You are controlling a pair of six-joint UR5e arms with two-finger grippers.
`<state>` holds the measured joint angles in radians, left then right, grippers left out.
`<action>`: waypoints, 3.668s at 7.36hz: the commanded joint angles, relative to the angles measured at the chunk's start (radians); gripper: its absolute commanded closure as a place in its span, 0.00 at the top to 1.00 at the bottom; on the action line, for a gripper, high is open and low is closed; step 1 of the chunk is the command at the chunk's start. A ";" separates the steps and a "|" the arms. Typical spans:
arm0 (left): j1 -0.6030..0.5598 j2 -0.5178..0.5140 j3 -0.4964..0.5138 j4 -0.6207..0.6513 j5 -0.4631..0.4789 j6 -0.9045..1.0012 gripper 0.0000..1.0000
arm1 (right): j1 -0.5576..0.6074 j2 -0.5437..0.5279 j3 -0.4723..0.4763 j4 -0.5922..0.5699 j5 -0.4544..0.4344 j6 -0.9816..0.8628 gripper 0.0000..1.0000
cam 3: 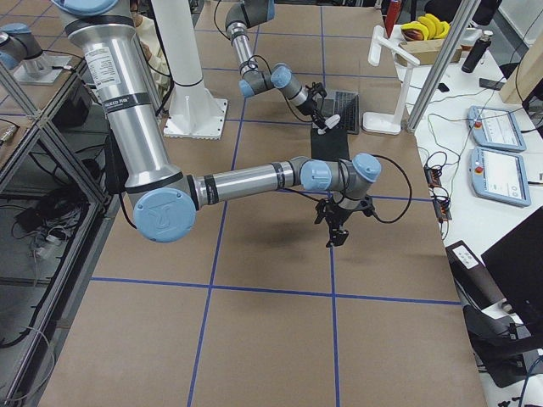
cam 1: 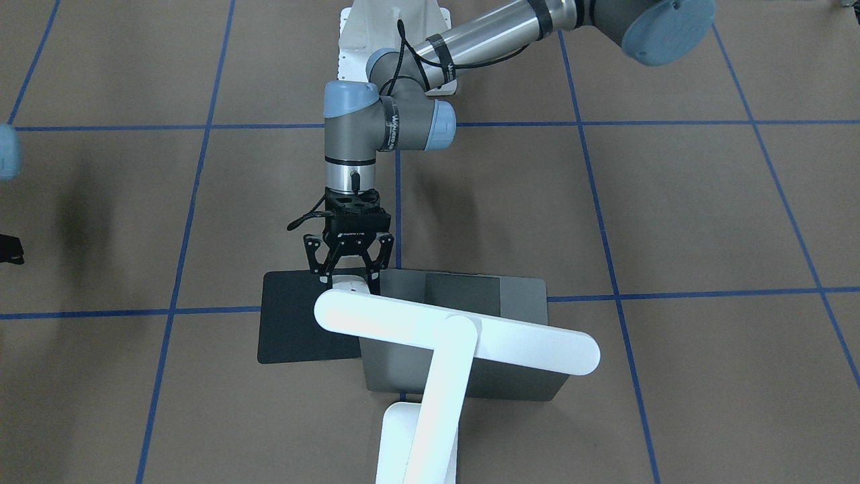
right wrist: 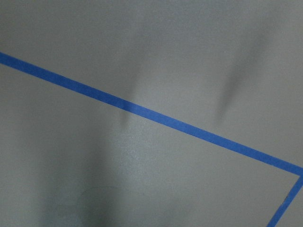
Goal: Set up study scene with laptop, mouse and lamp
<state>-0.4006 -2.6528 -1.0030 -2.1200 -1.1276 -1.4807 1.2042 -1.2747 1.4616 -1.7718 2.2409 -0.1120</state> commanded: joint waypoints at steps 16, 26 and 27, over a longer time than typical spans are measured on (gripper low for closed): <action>-0.553 0.653 -0.822 0.552 -0.875 0.658 0.99 | 0.116 0.065 0.040 0.068 0.000 0.341 1.00; -1.191 0.714 -0.155 0.480 -1.186 1.624 0.99 | 0.305 -0.104 0.019 0.066 0.028 0.043 1.00; -1.211 0.723 -0.160 0.479 -1.198 1.634 0.99 | 0.307 -0.106 0.017 0.064 0.028 0.046 1.00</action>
<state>-1.5723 -1.9407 -1.1782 -1.6395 -2.3139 0.1097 1.5066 -1.3753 1.4800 -1.7063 2.2693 -0.0687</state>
